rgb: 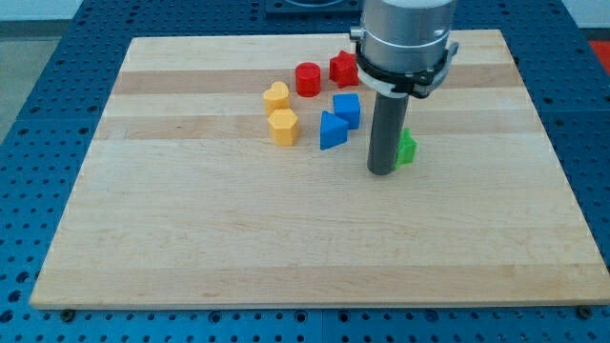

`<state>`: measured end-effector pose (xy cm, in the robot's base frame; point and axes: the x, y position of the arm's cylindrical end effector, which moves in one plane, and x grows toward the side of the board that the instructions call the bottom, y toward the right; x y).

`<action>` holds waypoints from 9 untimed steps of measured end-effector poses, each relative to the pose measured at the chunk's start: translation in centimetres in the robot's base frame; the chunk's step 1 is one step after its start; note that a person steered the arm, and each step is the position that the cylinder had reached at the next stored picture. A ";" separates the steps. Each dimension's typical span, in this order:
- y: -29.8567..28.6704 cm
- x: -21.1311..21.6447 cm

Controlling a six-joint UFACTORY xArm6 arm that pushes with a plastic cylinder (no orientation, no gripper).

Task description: Move the green star parallel to the triangle

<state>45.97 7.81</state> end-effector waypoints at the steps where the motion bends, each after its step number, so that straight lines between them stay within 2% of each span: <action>1: 0.0 0.0; 5: 1.8 -1.5; 9: 7.2 -1.0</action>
